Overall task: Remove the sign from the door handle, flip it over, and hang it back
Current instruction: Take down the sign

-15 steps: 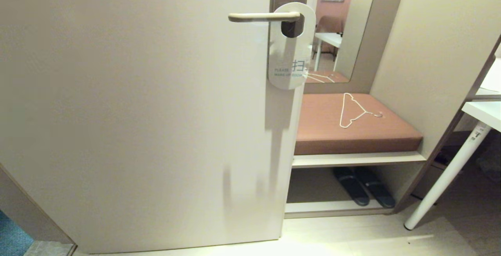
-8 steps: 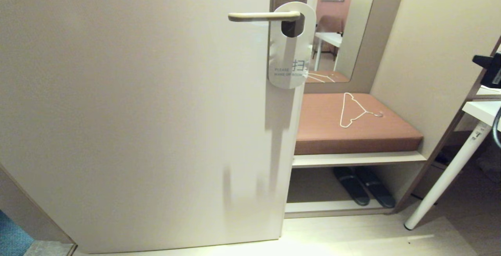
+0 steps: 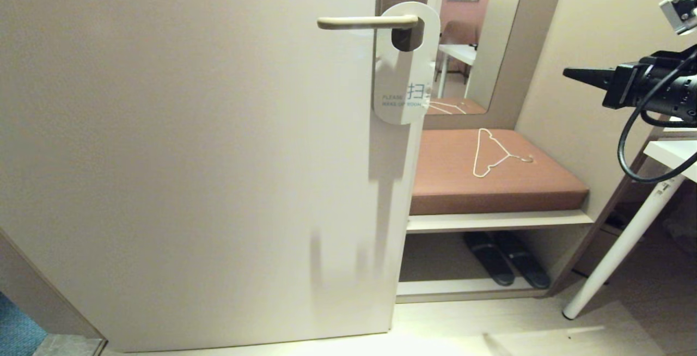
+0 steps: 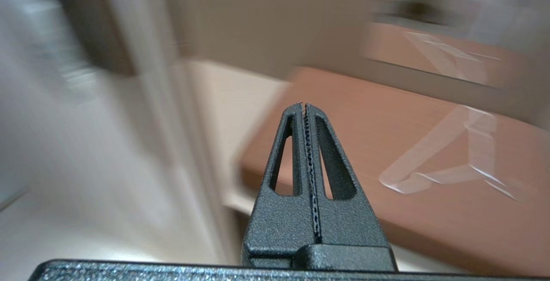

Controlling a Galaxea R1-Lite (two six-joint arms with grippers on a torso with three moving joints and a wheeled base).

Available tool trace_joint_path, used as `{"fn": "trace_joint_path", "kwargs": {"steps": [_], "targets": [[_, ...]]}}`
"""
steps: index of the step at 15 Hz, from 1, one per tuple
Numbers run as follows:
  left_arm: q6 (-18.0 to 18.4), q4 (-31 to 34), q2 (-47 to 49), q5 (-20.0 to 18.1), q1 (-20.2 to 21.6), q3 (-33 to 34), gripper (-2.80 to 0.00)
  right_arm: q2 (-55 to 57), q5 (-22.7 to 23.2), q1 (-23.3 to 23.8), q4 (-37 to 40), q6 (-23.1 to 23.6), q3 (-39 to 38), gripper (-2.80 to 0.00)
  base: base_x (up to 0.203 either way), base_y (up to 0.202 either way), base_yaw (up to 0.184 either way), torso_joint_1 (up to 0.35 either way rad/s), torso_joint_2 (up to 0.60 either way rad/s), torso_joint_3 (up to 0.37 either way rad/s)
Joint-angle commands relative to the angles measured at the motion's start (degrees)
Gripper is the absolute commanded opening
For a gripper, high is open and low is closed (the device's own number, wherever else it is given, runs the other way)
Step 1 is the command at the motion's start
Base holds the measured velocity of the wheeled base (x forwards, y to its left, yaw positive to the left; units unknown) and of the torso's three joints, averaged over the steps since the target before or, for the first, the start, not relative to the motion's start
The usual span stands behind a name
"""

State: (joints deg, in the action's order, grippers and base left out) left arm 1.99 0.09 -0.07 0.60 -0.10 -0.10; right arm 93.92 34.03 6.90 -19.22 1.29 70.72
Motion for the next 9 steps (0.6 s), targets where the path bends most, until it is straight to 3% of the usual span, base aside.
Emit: {"fn": "trace_joint_path", "kwargs": {"steps": [1, 3, 5, 9], "targets": [[0.0, 0.0, 0.1, 0.0, 0.0, 0.0, -2.80, 2.5, 7.5, -0.4, -0.1, 0.0, 1.4, -2.80, 0.000, 0.000, 0.000, 0.000, 0.00, 0.000], [0.0, 0.0, 0.1, 0.0, 0.0, 0.0, -2.80, 4.2, 16.7, -0.7, -0.1, 0.0, 3.7, -2.80, 0.000, 0.000, 0.000, 0.000, 0.00, 0.000], [0.0, 0.0, 0.1, 0.0, 0.0, 0.0, -2.80, 6.8, 23.1, -1.9, -0.1, -0.2, 7.5, -2.80, 0.000, 0.000, 0.000, 0.000, 0.00, 0.000], [0.0, 0.0, 0.1, 0.0, 0.0, 0.0, -2.80, 12.0, 26.1, -7.0, 0.0, -0.4, 13.6, -2.80, 0.000, 0.000, 0.000, 0.000, 0.00, 0.000]]}}
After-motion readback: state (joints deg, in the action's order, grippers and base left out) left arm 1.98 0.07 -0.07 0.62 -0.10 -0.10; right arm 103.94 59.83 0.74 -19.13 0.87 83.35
